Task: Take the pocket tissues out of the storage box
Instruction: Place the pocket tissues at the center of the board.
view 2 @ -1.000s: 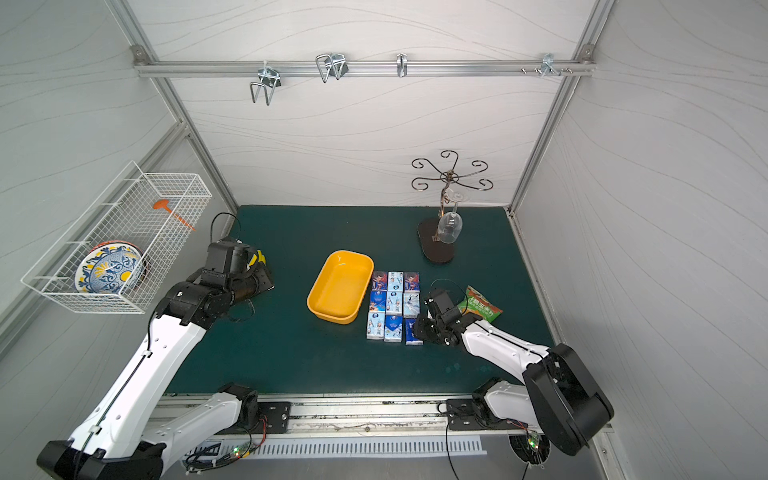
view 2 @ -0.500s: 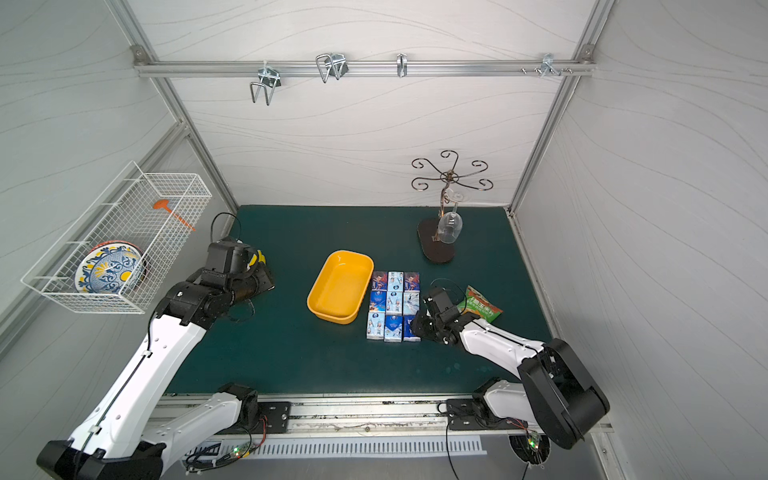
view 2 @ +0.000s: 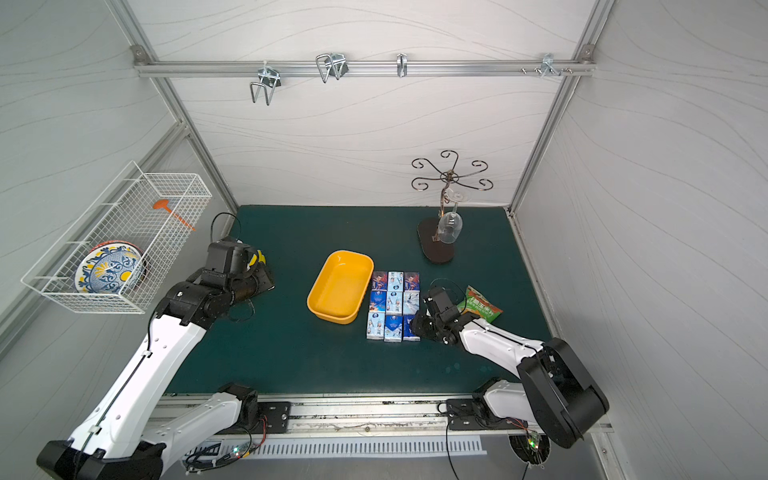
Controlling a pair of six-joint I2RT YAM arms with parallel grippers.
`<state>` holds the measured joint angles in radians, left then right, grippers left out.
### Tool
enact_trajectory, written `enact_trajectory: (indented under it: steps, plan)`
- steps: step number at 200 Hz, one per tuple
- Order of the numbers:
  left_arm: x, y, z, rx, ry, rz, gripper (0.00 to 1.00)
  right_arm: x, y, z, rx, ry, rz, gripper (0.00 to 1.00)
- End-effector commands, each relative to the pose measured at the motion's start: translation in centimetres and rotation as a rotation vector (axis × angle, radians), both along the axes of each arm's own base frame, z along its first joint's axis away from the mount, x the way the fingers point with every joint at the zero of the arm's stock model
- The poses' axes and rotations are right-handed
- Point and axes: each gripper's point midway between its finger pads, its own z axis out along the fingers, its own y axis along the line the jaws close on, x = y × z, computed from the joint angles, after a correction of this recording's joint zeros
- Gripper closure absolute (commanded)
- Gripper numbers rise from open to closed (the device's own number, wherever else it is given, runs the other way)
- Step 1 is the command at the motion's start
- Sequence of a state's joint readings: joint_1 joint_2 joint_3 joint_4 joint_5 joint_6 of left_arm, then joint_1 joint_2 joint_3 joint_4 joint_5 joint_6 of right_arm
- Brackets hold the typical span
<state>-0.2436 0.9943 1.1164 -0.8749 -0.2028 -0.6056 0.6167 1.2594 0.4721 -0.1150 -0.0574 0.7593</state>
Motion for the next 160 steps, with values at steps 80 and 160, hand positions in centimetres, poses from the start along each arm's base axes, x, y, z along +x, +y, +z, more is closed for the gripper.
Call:
enact_trajectory:
  steps: [80,160]
  plan:
    - [0.25,0.06,2.04,-0.012,-0.067,0.01,0.54,-1.45,-0.55,-0.71,-0.06,0.032,0.022,0.59]
    - [0.27,0.09,2.03,-0.01,-0.066,0.011,0.54,-1.48,-0.25,-0.6,-0.065,0.027,0.025,0.56]
